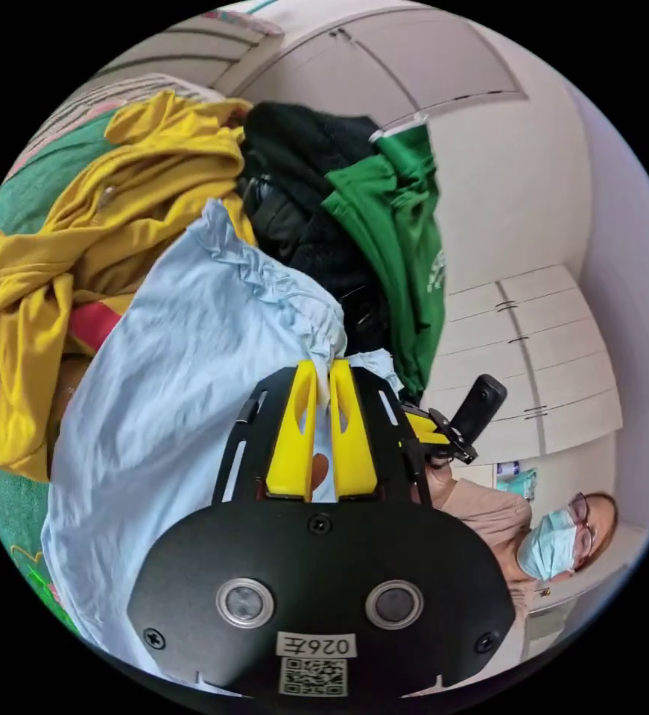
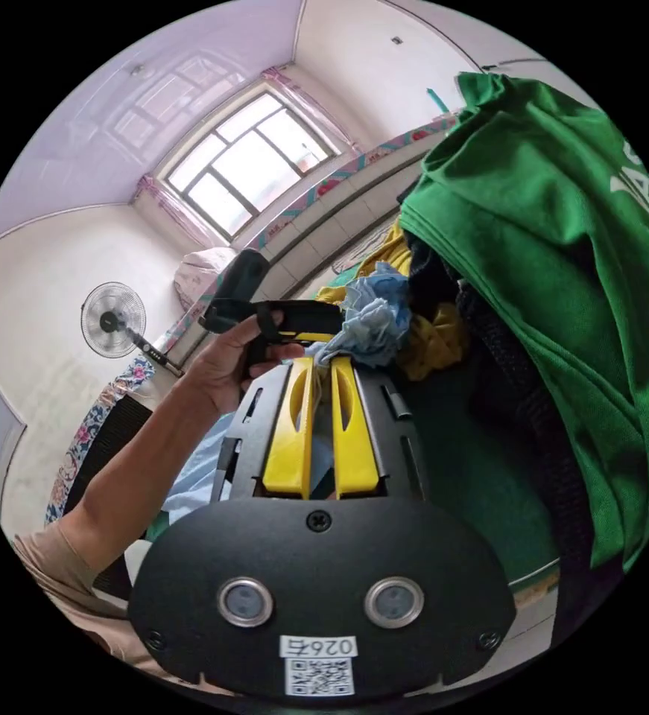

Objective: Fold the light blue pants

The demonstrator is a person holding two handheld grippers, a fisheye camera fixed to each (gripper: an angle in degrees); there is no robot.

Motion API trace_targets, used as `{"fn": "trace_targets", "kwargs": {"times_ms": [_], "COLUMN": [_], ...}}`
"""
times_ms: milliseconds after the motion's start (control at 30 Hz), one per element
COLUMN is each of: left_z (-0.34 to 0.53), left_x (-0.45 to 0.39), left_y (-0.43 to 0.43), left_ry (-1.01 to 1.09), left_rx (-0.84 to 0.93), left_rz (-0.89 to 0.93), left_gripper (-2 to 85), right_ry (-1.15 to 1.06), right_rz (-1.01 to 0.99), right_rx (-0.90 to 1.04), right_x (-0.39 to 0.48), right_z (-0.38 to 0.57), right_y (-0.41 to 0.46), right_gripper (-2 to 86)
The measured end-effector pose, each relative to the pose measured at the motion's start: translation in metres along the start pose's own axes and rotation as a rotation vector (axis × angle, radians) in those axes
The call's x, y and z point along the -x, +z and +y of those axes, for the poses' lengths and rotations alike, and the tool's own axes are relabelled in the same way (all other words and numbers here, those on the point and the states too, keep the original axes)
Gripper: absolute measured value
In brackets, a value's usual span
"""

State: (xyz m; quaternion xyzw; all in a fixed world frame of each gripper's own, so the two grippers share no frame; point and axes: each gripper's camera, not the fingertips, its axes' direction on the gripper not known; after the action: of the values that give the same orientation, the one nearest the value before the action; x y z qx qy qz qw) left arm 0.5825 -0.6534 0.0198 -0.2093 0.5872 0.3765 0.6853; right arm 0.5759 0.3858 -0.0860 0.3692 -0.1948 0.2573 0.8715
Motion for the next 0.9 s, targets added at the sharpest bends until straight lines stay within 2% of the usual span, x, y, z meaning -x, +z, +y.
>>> {"fn": "trace_targets", "kwargs": {"times_ms": [67,133,300,400,467,500,567,667,733,800,900], "left_z": [0.034,0.072,0.221,0.347,0.454,0.480,0.574,0.651,0.668,0.663,0.624], "left_x": [0.012,0.013,0.001,0.018,0.048,0.056,0.088,0.098,0.088,0.073,0.053], "left_y": [-0.043,-0.081,-0.174,-0.214,-0.233,-0.237,-0.247,-0.264,-0.280,-0.294,-0.301], "left_ry": [0.028,0.059,0.107,-0.001,-0.174,-0.225,-0.400,-0.464,-0.441,-0.402,-0.334], "left_rx": [-0.150,-0.249,-0.442,-0.563,-0.647,-0.665,-0.759,-0.897,-0.941,-0.909,-0.757], "left_rz": [0.114,0.131,-0.009,-0.086,-0.133,-0.134,-0.073,-0.044,-0.080,-0.152,-0.247], "left_gripper": [0.7,0.4,1.8,4.5,7.7,8.8,15.0,16.5,16.7,16.4,15.4], "right_ry": [-0.120,-0.217,-0.559,-0.759,-0.887,-0.921,-1.048,-1.055,-1.012,-0.970,-0.839], "right_rz": [-0.044,-0.081,-0.174,-0.253,-0.308,-0.312,-0.276,-0.271,-0.320,-0.351,-0.272], "right_rx": [-0.010,-0.015,0.048,0.170,0.338,0.389,0.639,0.808,0.834,0.774,0.638], "right_x": [0.038,0.077,0.218,0.309,0.368,0.381,0.417,0.428,0.429,0.423,0.388], "right_z": [-0.002,-0.001,0.024,0.054,0.086,0.095,0.136,0.150,0.129,0.096,0.033], "right_y": [0.013,0.028,0.097,0.164,0.227,0.243,0.310,0.351,0.351,0.340,0.329], "right_gripper": [0.8,0.8,0.3,-0.2,0.2,0.4,3.0,8.7,10.1,10.1,9.1]}}
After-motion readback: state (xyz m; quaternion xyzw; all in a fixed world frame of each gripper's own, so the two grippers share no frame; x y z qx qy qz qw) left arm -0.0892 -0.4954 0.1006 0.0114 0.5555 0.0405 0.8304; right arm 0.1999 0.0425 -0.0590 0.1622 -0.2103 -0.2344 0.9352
